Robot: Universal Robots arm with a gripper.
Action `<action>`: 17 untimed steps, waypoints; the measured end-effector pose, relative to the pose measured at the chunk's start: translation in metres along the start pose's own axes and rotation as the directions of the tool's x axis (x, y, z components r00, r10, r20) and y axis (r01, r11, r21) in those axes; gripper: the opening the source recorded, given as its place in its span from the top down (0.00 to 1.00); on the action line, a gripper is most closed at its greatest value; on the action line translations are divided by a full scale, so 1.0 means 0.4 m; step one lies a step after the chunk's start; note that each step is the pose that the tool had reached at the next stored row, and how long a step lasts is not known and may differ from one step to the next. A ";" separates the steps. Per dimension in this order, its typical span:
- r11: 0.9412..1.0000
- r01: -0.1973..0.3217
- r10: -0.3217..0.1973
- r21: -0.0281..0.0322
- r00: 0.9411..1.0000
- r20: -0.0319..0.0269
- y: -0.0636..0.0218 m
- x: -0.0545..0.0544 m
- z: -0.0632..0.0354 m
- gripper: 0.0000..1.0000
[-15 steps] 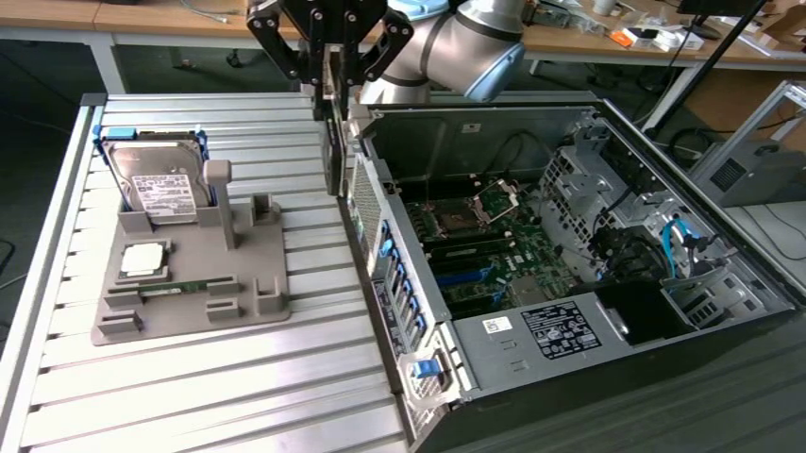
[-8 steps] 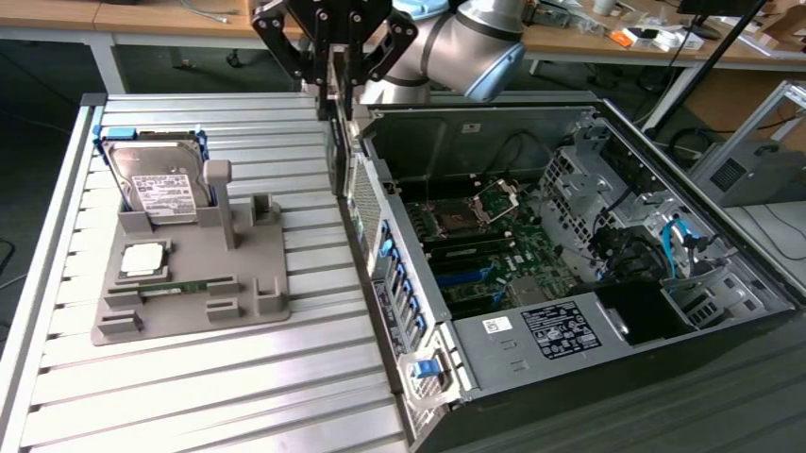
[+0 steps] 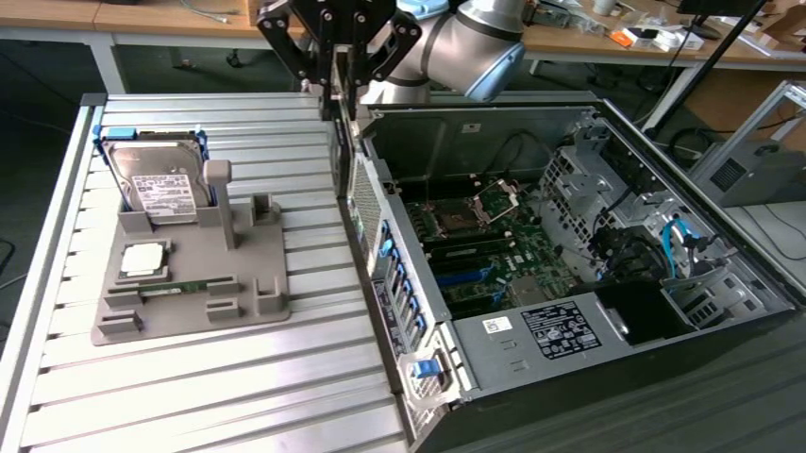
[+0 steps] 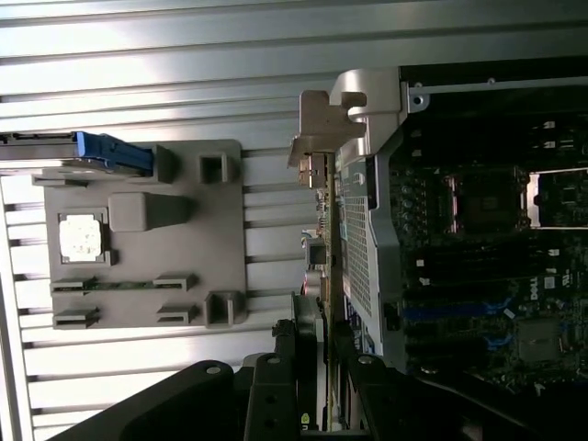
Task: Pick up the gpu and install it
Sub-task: 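Pick up the gpu and move the gpu toward the slot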
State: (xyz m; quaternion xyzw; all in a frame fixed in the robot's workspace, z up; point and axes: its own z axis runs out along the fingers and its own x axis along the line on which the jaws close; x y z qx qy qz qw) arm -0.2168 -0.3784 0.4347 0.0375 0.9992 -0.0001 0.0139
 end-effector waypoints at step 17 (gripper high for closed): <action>1.000 0.000 0.000 0.000 1.000 0.000 0.001 -0.020 0.001 0.73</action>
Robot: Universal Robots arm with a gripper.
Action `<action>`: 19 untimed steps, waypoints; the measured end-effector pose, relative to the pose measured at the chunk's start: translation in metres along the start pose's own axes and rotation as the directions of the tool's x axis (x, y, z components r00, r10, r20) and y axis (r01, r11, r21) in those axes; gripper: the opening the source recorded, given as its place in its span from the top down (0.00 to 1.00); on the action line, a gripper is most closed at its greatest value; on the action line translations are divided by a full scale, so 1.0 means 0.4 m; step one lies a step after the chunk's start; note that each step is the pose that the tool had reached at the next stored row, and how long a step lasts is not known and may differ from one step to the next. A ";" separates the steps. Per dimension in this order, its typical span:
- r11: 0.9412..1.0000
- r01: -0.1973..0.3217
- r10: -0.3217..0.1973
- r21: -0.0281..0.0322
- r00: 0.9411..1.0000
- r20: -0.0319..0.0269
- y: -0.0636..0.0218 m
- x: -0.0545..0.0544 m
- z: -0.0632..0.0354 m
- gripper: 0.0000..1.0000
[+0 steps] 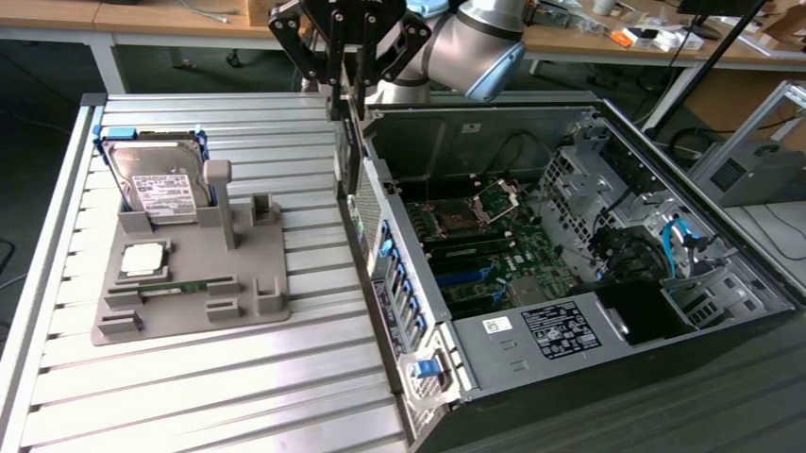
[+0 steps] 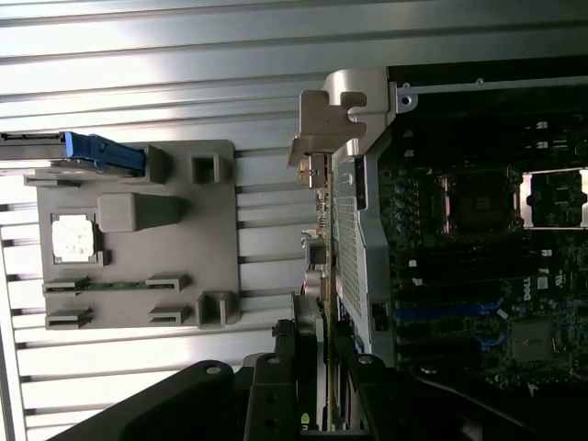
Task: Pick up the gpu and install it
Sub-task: 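Pick up the gpu and move the gpu toward the slot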
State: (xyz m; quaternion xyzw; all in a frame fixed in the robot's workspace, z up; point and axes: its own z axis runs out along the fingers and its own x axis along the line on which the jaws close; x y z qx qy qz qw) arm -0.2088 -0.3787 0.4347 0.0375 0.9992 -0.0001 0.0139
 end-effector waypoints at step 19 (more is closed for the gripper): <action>1.000 0.000 0.000 0.000 1.000 0.000 0.001 -0.021 0.001 0.73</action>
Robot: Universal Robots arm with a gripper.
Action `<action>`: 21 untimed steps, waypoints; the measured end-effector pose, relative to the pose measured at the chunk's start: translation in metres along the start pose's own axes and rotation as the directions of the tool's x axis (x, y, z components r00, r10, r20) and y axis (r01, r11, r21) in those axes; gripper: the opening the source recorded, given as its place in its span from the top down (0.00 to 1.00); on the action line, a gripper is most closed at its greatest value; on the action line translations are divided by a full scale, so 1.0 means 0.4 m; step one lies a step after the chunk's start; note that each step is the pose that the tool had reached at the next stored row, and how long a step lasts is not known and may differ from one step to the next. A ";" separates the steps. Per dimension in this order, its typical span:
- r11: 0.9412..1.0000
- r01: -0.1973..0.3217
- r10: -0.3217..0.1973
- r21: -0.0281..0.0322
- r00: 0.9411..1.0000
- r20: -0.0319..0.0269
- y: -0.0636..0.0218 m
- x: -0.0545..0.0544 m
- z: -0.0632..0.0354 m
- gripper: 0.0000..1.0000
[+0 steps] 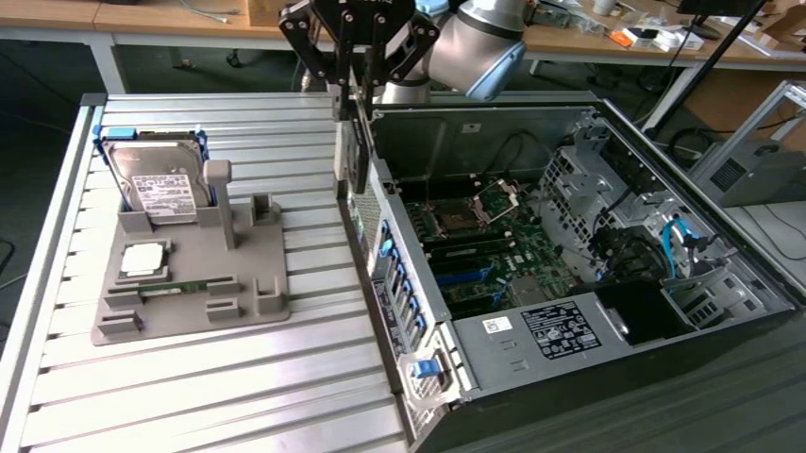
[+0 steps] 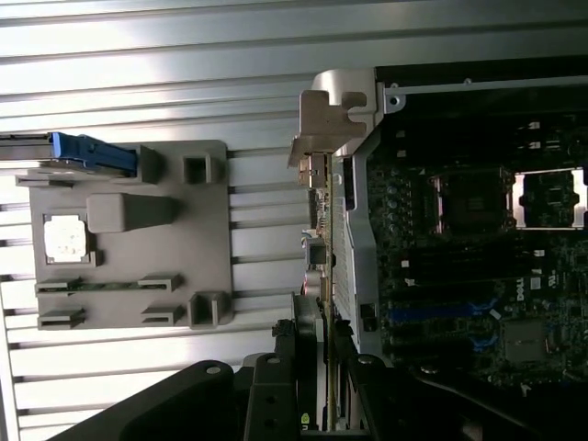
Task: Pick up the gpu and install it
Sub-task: 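Pick up the gpu and move the gpu toward the slot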
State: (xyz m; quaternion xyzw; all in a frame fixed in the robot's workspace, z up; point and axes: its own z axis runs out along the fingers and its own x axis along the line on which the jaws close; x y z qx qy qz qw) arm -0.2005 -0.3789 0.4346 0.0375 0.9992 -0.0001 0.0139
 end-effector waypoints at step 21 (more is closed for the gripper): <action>1.000 0.000 0.000 0.000 1.000 0.000 0.001 -0.024 0.001 0.73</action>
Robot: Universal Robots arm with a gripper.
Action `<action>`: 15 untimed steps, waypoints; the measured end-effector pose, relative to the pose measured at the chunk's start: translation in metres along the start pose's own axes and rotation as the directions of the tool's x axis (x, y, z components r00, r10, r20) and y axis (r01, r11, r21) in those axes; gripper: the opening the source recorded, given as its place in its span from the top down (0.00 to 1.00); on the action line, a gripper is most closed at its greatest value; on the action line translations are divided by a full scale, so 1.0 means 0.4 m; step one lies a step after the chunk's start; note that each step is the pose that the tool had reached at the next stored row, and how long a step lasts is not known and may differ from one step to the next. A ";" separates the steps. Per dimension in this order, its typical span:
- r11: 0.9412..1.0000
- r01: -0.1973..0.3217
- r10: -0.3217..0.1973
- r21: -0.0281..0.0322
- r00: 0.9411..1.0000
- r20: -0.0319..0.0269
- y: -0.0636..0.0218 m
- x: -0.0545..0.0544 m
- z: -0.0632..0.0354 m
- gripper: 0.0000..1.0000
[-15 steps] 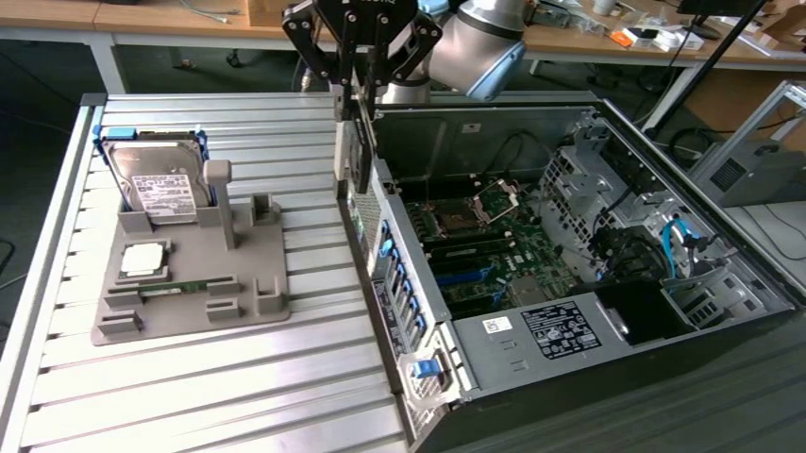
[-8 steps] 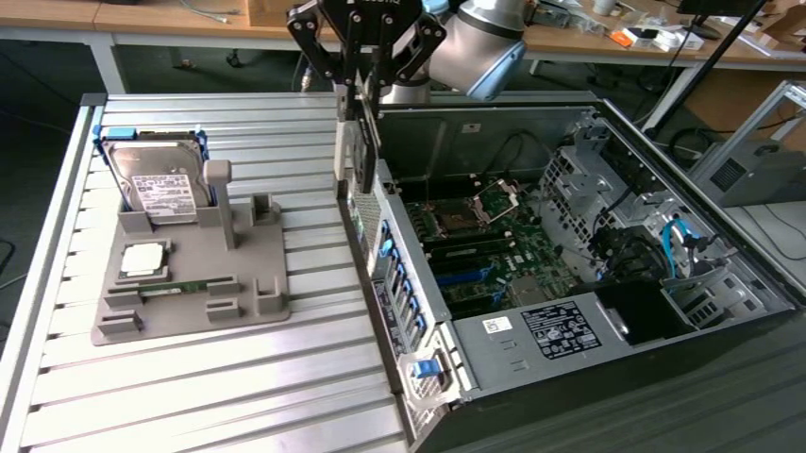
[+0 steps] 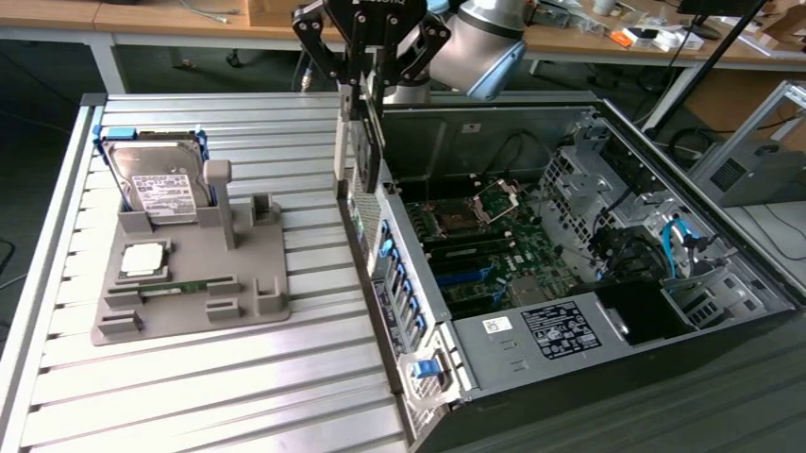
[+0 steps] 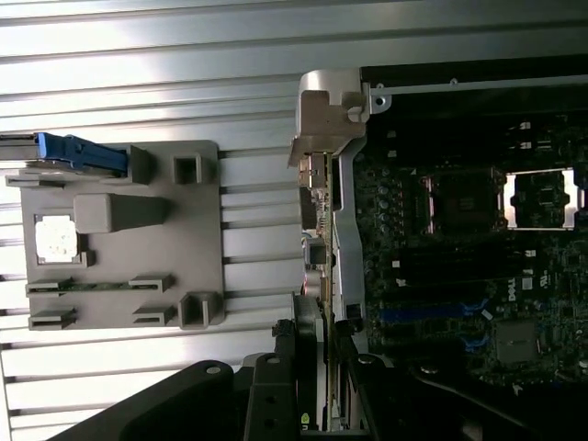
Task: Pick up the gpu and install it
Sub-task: 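Pick up the gpu and move the gpu toward the slot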
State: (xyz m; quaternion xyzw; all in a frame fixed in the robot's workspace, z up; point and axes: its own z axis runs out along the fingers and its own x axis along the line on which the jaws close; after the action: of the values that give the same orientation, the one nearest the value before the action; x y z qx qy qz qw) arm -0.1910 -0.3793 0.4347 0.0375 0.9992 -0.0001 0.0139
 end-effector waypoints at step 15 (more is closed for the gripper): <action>1.000 0.000 0.000 0.000 1.000 0.000 0.001 -0.021 0.001 0.73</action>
State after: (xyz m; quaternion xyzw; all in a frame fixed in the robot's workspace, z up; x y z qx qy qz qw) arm -0.1826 -0.3794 0.4347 0.0375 0.9992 -0.0001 0.0139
